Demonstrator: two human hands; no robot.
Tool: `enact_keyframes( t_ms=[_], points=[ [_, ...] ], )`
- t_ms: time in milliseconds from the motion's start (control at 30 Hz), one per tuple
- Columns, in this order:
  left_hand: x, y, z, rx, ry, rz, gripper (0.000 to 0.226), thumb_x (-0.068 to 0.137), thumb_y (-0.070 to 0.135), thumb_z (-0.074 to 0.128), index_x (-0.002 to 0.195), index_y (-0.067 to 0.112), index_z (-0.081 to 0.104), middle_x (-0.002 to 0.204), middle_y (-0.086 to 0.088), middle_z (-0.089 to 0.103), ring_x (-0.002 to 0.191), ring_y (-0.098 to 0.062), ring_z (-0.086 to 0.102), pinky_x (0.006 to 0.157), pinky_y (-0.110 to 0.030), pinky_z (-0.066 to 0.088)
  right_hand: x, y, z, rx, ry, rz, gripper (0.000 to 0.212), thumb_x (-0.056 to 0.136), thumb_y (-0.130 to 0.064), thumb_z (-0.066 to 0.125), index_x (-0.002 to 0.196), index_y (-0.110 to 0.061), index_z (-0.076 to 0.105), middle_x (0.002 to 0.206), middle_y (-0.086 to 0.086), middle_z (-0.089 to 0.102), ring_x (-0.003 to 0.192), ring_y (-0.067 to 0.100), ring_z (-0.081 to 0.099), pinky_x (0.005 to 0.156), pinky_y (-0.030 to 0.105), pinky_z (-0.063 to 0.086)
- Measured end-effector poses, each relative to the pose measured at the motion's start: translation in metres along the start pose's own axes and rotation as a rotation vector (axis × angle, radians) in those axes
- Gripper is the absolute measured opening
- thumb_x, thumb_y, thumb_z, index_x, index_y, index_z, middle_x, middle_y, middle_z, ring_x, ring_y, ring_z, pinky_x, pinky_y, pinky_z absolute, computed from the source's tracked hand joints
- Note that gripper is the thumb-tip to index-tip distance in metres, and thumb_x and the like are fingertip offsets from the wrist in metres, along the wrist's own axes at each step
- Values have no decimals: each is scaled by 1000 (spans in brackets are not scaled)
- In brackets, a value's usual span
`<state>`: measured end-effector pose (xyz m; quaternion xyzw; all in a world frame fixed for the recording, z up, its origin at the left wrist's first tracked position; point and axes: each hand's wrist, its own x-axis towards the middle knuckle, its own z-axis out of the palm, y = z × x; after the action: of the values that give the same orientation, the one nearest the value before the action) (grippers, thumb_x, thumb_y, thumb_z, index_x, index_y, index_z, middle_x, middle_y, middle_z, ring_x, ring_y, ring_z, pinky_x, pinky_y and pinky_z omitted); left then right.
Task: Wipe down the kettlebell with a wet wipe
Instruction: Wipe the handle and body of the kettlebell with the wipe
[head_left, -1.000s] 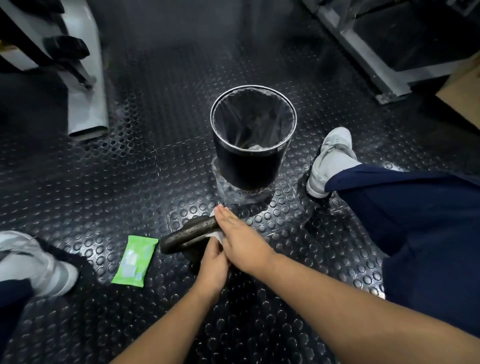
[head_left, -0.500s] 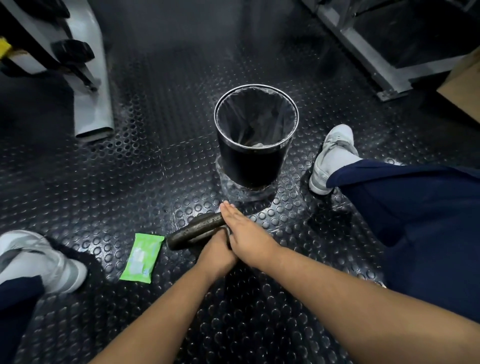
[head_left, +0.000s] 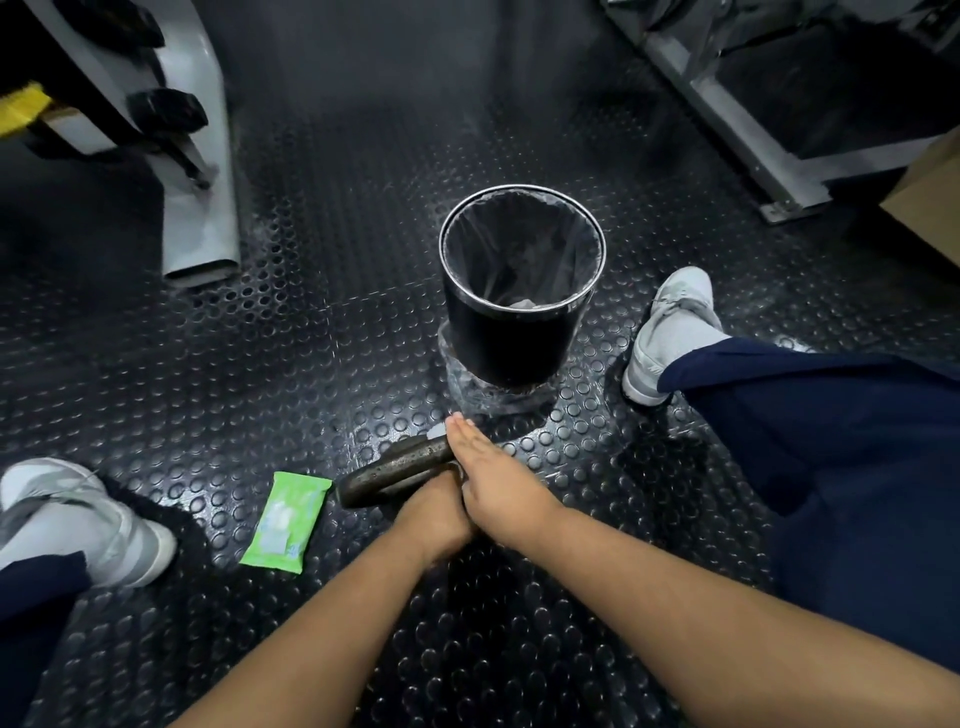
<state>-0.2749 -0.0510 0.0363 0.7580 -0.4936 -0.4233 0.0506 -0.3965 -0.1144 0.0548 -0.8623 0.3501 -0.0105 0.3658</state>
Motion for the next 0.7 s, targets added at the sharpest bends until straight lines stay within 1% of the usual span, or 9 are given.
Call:
enact_keyframes(
  t_ms=[67,167,233,333,433,500,567,633,700],
  points=[
    [-8,-7,-2,-90,55,79,15,86,31,62,98,29,53,102,0,70,93,-24,66,82,-35,53,1,-1,-1,1,-1,3,73,101,1,33,166,-15,3,173,-1,0,159,8,0,130,30,7],
    [-14,-25,7,-56,69,98,28,88,37,70,87,32,43,85,6,61,74,-16,59,67,-34,46,3,0,0,-8,9,10,72,103,-1,34,166,-17,2,173,-4,-2,158,6,-2,128,25,1],
    [-14,-25,16,-68,79,107,28,85,43,70,97,31,47,93,4,62,80,-15,62,70,-33,48,1,1,2,-6,7,22,74,103,1,35,166,-19,1,173,-7,-3,157,2,-4,126,20,-1],
    [-4,-17,17,17,21,31,45,84,42,71,119,21,53,113,-1,66,102,-26,68,88,-38,54,-1,-2,0,-14,0,31,76,101,3,35,166,-18,1,173,-7,-3,157,2,-3,120,14,-4],
    [17,-20,10,220,-49,-33,52,81,49,60,124,19,56,117,-3,69,106,-28,69,91,-39,56,0,-3,-4,3,-16,24,76,99,3,34,166,-16,2,173,-4,-1,158,4,-1,122,15,-3],
    [21,-16,4,229,-86,5,56,78,50,48,123,19,61,118,-5,71,104,-26,68,92,-38,56,1,-3,-3,-4,-13,28,77,98,4,34,166,-15,3,173,-3,0,158,4,-1,126,19,-1],
    [11,-11,0,88,-39,44,38,86,38,54,116,16,62,111,-5,71,100,-25,67,90,-38,54,2,-4,-3,-5,-14,32,76,98,4,33,166,-15,4,173,-3,0,158,5,-1,129,26,4],
    [-3,-20,2,-38,62,79,20,92,33,59,104,18,57,99,-1,69,90,-23,65,84,-42,53,2,-3,-3,-8,-26,30,72,101,0,33,165,-14,4,173,-4,0,158,6,-1,129,26,3],
    [-16,-30,9,-48,75,80,20,94,37,61,97,21,49,90,2,64,82,-20,62,78,-43,52,2,-4,-2,-21,-9,23,70,103,-2,34,165,-15,4,173,-4,0,158,5,0,128,23,3]
  ],
)
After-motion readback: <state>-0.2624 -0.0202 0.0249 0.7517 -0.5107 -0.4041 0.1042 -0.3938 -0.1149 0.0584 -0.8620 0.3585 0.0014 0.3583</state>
